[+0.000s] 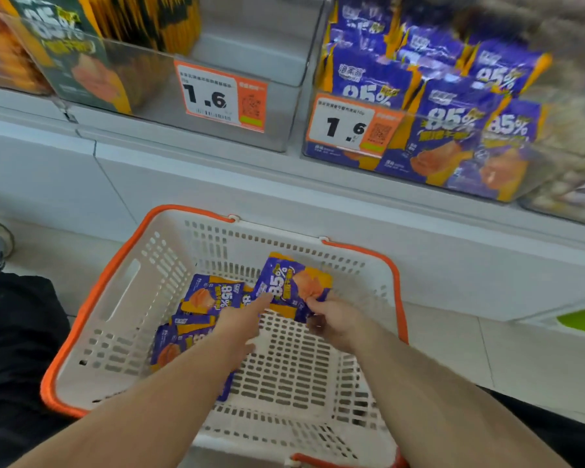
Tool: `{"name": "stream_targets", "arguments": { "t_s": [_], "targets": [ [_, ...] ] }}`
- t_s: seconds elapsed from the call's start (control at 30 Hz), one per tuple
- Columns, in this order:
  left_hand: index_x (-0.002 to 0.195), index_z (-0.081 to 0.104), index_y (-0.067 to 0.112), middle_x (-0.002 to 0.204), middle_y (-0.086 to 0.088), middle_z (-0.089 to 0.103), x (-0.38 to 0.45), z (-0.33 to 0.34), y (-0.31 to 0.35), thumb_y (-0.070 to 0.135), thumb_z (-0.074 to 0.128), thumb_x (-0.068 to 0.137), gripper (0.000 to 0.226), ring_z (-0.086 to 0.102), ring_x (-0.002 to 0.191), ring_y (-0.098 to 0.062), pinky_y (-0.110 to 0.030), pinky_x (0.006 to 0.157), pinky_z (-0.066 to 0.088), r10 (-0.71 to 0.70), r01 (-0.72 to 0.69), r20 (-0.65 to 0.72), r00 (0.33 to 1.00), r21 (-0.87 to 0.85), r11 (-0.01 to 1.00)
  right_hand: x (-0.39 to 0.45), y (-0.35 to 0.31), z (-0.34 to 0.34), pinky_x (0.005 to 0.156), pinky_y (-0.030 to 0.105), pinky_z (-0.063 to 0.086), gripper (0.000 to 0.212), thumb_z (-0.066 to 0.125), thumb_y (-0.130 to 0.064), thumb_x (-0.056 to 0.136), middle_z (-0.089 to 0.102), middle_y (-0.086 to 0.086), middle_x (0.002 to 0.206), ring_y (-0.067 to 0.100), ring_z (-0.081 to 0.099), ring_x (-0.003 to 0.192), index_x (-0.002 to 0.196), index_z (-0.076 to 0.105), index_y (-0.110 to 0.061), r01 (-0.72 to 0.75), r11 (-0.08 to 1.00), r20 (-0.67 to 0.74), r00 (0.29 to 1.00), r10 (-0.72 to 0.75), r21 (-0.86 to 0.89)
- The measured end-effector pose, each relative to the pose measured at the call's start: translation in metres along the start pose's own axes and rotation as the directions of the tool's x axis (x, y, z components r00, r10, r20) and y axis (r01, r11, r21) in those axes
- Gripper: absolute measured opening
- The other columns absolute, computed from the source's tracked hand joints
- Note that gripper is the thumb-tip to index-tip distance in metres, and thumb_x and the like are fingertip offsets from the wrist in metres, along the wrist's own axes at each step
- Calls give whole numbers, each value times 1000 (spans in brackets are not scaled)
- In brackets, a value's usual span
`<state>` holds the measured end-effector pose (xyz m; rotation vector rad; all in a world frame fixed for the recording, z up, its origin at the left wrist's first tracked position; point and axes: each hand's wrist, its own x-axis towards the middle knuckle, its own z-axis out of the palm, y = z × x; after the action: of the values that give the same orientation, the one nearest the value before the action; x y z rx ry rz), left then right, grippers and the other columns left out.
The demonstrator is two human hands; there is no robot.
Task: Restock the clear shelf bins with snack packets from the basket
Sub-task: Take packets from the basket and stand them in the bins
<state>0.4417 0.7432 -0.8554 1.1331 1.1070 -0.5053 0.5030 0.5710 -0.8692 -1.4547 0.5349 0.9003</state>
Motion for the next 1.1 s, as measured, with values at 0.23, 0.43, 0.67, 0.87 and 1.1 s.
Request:
{"name": "stream_targets", "arguments": {
  "t_s": [0.23,0.43,0.67,0.87,1.1],
  "targets": [
    [84,61,16,78,-10,62,-53,59,43,4,63,87,13,51,64,-22,-28,58,43,525,-525,-5,851,-21,851,-70,-74,-17,74,38,54,18,63,-21,91,62,11,95,26,62,74,105,65,-11,228,785,-305,830,-466,-576],
    [103,65,17,87,-7,69,-105,93,92,10,65,87,17,64,82,-30,-35,69,50,885,-842,192,425,444,308,-148,-127,-26,87,38,49,44,61,-19,89,51,4,132,27,58,108,132,55,-15,347,-48,175,343,-923,-937],
    [98,68,19,93,2,72,-166,138,126,22,68,83,15,66,89,-17,-36,83,54,951,-968,292,106,248,32,-197,-177,-63,63,42,43,18,53,-16,82,59,17,89,37,58,75,91,64,-5,160,-211,159,-286,-945,-964],
    [114,66,19,103,11,61,-165,143,129,17,68,88,25,58,101,-6,-16,85,42,942,-964,294,162,250,88,-225,-233,-107,68,43,38,27,49,-22,86,58,19,106,37,55,89,104,62,-6,92,155,-180,-533,-827,-984],
    [116,66,20,107,11,65,-137,135,108,17,66,90,27,58,107,-4,-11,85,35,901,-923,352,254,367,117,-191,-255,-119,94,46,44,33,46,-18,93,49,19,130,42,53,116,123,56,-12,-105,232,-247,169,-954,-967]
  ]
}}
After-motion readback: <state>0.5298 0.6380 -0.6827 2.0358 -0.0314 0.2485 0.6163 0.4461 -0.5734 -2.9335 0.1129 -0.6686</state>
